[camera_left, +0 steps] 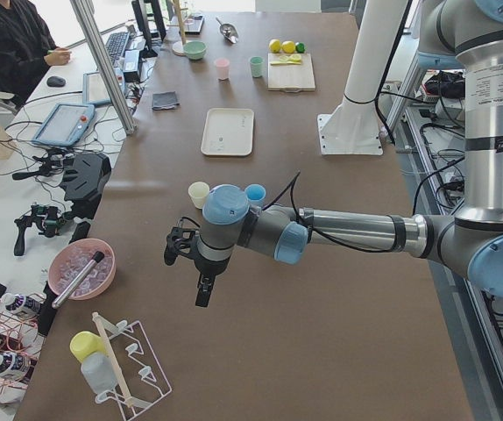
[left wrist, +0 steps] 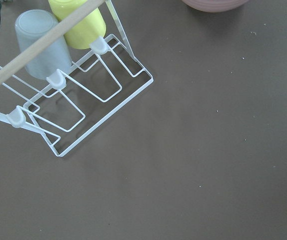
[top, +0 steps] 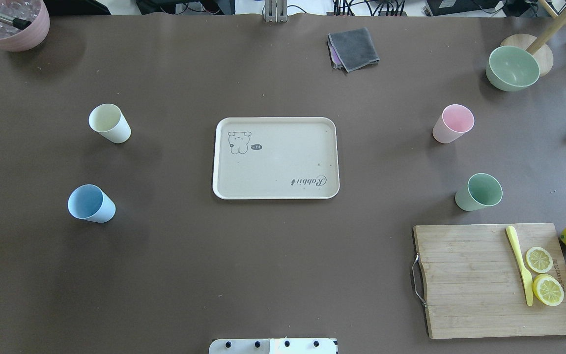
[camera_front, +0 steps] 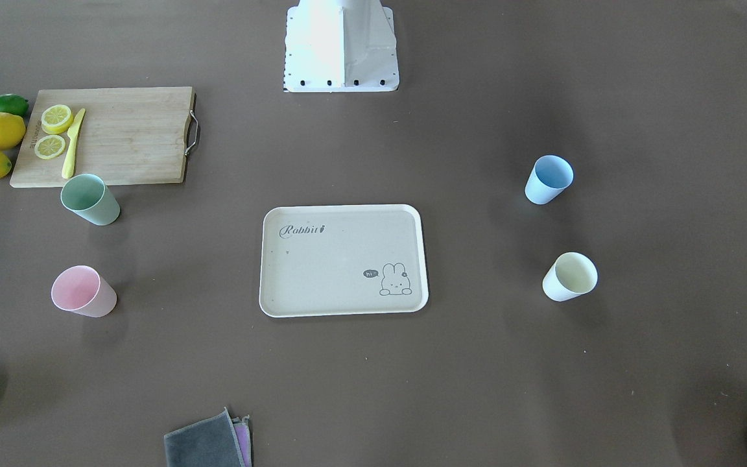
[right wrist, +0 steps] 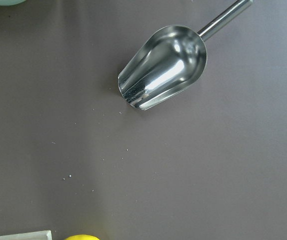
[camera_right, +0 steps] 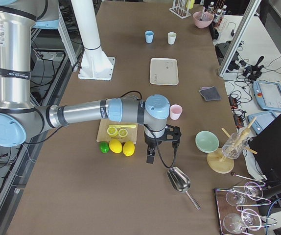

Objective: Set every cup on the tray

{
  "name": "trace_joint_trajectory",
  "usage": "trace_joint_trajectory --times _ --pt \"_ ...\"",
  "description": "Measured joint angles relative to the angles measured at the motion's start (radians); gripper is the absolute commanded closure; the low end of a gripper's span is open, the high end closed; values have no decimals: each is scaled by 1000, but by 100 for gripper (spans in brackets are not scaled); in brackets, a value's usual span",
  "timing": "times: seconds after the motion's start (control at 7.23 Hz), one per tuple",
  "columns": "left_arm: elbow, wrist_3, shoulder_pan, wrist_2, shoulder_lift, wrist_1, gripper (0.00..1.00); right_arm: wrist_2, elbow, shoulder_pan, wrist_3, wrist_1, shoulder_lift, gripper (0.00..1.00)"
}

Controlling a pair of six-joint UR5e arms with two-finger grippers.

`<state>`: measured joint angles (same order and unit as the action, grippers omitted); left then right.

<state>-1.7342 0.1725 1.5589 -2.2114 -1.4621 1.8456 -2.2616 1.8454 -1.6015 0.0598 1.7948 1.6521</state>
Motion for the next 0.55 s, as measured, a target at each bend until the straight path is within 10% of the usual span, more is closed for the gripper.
trace_joint_trajectory --times 0.55 --pt "2 -1 -4 -7 2 -2 2 0 0 0 0 0 0 0"
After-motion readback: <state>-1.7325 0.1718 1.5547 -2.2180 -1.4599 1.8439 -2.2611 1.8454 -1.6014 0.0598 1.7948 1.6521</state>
